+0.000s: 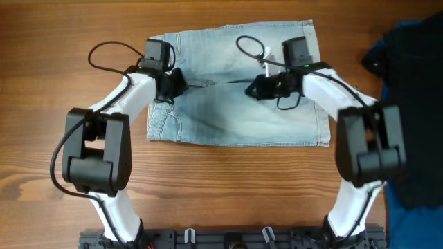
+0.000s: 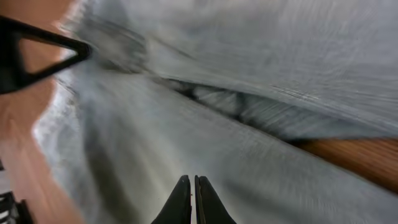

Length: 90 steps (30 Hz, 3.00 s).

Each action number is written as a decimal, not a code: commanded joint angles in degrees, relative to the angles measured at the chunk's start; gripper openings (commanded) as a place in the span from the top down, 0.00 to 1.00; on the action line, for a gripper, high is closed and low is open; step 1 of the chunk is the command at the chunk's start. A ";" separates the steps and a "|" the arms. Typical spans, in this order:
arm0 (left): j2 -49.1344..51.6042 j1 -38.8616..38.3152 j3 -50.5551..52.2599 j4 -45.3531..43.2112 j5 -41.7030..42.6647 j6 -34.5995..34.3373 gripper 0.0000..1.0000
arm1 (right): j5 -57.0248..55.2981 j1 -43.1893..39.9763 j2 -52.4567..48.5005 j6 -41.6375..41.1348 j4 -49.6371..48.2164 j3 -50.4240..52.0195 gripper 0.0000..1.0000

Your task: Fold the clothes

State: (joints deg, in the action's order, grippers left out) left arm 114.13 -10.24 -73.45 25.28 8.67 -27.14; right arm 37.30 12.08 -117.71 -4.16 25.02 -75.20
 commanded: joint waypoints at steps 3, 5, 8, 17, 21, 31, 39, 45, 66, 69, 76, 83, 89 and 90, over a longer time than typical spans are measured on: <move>0.11 -0.26 -0.04 0.46 -1.51 -0.09 0.96 | -11.41 -1.14 -4.63 1.01 -0.13 -0.09 0.96; 0.11 -0.26 -0.07 1.33 -3.96 0.04 0.96 | -12.70 -2.29 -3.69 1.03 -0.24 -0.13 0.96; 0.11 -0.26 -0.07 1.46 -4.48 2.95 0.96 | -12.74 -4.59 0.37 1.05 -0.13 -0.13 0.96; -2.36 -0.33 -0.09 0.26 -4.20 4.39 0.96 | -26.58 -7.65 21.59 1.86 -1.53 -0.13 0.96; -7.96 -0.39 -0.09 -2.47 -4.13 4.39 0.96 | -32.20 -7.67 21.29 1.81 -4.17 -0.13 0.96; -4.42 3.30 -0.07 -4.39 -9.86 4.46 0.92 | -39.91 -11.98 1.46 2.64 -8.02 -0.11 0.88; -1.09 5.38 -0.07 -4.92 -10.25 4.42 0.96 | -39.91 -12.00 -0.90 2.56 -8.11 -0.13 0.87; -17.18 5.38 -0.07 -1.33 -10.25 3.80 0.96 | -39.95 -12.00 14.12 -1.62 1.90 -0.13 0.84; -26.99 5.35 5.20 33.07 -10.25 -3.54 0.77 | -35.78 -15.78 28.79 -26.60 25.75 23.08 0.41; -26.77 5.38 5.20 33.05 -10.25 -3.56 0.76 | -35.76 -17.49 28.79 -29.03 22.25 25.35 0.45; -26.77 5.35 5.22 33.05 -10.25 -3.56 0.75 | -34.12 -17.73 28.04 -30.56 15.65 25.40 0.46; -26.77 5.35 5.22 33.07 -10.25 -3.56 0.74 | -35.10 -17.73 20.37 -28.65 14.56 25.40 0.46; -26.77 5.38 5.22 33.48 -10.27 -3.56 0.73 | -35.08 -17.73 16.06 -25.81 13.99 25.40 0.71; -26.77 5.38 5.20 33.79 -10.27 -3.56 0.73 | -35.10 -17.73 16.06 -25.77 13.99 25.40 0.77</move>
State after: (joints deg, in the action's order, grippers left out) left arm 87.02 -5.02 -68.69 58.54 -1.04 -30.35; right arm 1.23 -5.67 -97.62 -31.64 40.27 -51.16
